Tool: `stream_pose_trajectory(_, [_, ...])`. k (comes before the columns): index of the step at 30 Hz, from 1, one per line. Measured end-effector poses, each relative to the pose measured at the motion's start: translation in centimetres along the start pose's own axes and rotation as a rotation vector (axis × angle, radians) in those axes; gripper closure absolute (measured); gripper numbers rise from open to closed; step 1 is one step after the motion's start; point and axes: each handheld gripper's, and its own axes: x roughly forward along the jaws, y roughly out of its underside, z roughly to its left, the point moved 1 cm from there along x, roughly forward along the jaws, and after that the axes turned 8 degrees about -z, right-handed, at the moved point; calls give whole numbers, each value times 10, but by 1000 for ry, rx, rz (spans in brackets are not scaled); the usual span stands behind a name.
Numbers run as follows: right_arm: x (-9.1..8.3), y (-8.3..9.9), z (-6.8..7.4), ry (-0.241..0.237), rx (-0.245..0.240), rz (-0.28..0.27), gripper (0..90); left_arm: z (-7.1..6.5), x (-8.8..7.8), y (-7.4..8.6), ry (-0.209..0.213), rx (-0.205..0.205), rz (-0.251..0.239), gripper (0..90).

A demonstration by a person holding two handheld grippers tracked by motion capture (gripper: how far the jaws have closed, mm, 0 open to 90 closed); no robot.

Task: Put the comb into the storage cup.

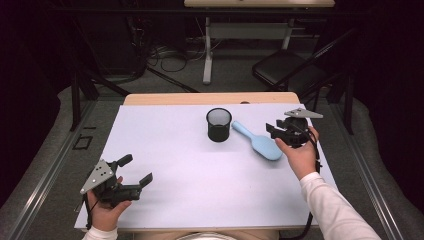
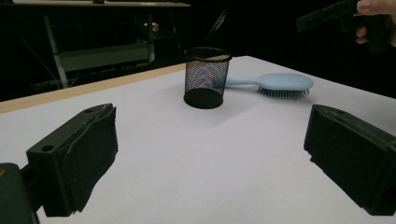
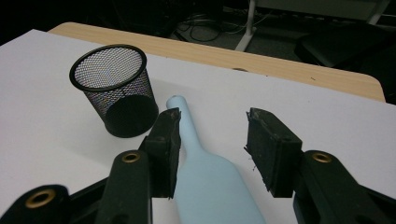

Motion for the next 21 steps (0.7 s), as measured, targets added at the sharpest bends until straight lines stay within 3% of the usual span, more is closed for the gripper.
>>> stream_pose_trajectory(10, [20, -8, 4, 11, -17, 53, 629, 0, 0, 0, 3, -2, 3, 35])
stream_pose_trajectory(20, [39, -18, 9, 25, -10, 57, 666, 1, 0, 1, 5, -8, 5, 36])
stream_pose_trajectory(21, [42, -19, 10, 50, -26, 49, 664, 1, 0, 1, 6, -8, 0, 36])
